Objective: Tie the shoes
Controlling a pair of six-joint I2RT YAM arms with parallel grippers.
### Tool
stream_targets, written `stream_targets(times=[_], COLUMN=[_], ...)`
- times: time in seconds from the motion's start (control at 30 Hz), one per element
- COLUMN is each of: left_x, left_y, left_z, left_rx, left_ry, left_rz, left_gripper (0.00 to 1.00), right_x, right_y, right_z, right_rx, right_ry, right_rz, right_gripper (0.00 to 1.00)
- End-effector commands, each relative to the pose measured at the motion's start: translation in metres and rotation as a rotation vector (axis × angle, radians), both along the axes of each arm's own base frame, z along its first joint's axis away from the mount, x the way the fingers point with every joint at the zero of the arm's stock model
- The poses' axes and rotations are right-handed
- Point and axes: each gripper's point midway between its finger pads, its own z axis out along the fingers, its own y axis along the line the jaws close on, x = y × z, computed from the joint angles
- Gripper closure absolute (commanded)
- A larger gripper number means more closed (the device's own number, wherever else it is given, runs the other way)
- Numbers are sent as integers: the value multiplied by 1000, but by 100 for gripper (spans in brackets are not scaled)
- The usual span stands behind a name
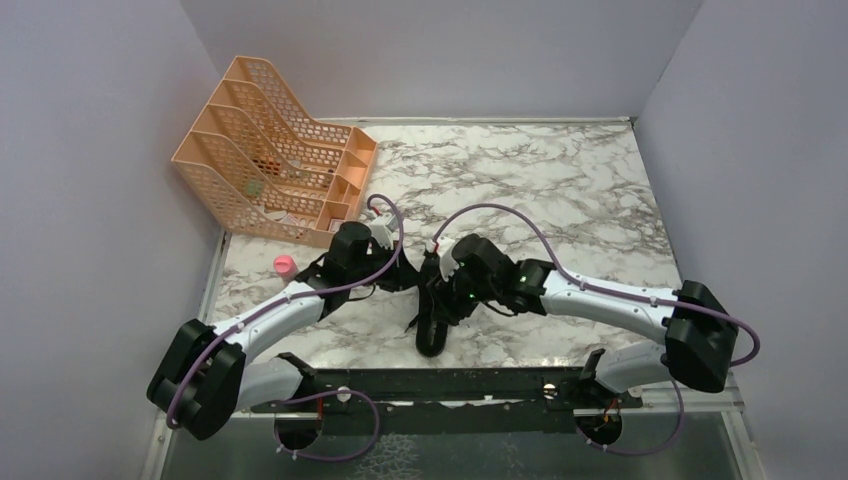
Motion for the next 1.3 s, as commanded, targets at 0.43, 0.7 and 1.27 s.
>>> stream_targets(times=[0.43,0.7,1.27], left_x=[3,6,-7], left_y=[1,-1,7], left_z=[14,18,20], left_rx=[-6,-14,-33], left_ry=[-38,-42,-6], left_rz=[16,22,58], left_gripper=[100,100,100], right_x=[8,-2,-23], right_y=[8,4,-3], right_z=[-27,-29,-21], right_rx=[29,40,-27], right_ry=[-32,-5,321], right_rz=[108,132,-134], right_gripper=[75,73,99])
